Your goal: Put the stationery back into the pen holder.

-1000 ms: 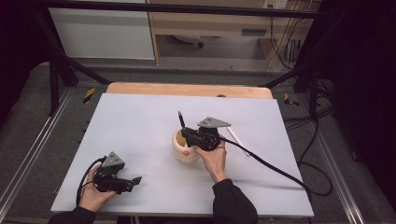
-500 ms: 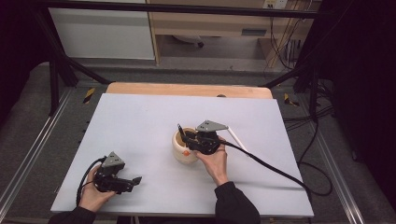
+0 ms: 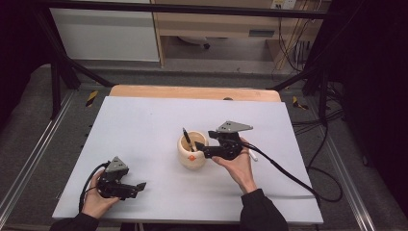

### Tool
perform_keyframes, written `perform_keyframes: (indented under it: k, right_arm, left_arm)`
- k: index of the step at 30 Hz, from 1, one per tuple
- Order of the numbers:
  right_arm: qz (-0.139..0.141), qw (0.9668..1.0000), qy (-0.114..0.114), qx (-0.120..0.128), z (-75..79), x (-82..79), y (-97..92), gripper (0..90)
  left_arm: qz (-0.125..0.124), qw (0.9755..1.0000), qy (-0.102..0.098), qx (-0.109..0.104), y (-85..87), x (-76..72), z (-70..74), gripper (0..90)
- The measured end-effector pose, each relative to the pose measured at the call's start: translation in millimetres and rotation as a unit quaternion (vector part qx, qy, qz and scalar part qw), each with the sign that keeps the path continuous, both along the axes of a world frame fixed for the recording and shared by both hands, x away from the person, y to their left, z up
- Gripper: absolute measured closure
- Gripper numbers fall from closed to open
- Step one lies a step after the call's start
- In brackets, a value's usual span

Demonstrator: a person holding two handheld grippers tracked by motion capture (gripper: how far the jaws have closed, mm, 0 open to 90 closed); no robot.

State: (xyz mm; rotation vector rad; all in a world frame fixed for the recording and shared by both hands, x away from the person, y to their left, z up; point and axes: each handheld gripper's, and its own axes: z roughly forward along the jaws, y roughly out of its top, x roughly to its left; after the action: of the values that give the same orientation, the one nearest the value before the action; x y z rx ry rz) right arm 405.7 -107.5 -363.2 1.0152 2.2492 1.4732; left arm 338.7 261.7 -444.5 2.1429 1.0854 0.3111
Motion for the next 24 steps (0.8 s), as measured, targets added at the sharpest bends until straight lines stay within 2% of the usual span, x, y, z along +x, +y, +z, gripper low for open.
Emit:
perform_keyframes:
  k: [2,6,12,18,24]
  right_arm:
    - [0.000,1.0000,0.001,0.000,1.2,-1.6,-5.1,23.0]
    - [0.004,0.9997,0.009,-0.024,0.9,-4.8,-15.5,13.0]
    - [0.005,0.9989,0.030,-0.035,-6.1,-12.1,-35.5,6.0]
    - [-0.003,0.9981,0.039,-0.048,-15.1,-17.2,-54.9,1.3]
    - [-0.017,0.9968,0.043,-0.066,-22.0,-16.0,-73.6,1.1]
  left_arm:
    - [0.000,1.0000,0.000,0.000,0.1,0.0,0.0,9.3]
    - [0.001,1.0000,0.000,-0.001,0.3,0.3,-0.2,9.1]
    - [0.002,1.0000,0.001,-0.001,0.4,0.8,-0.7,9.0]
    - [0.003,1.0000,0.003,0.000,0.7,1.8,-1.4,8.8]
    - [0.005,1.0000,0.003,-0.001,1.0,2.2,-1.6,8.7]
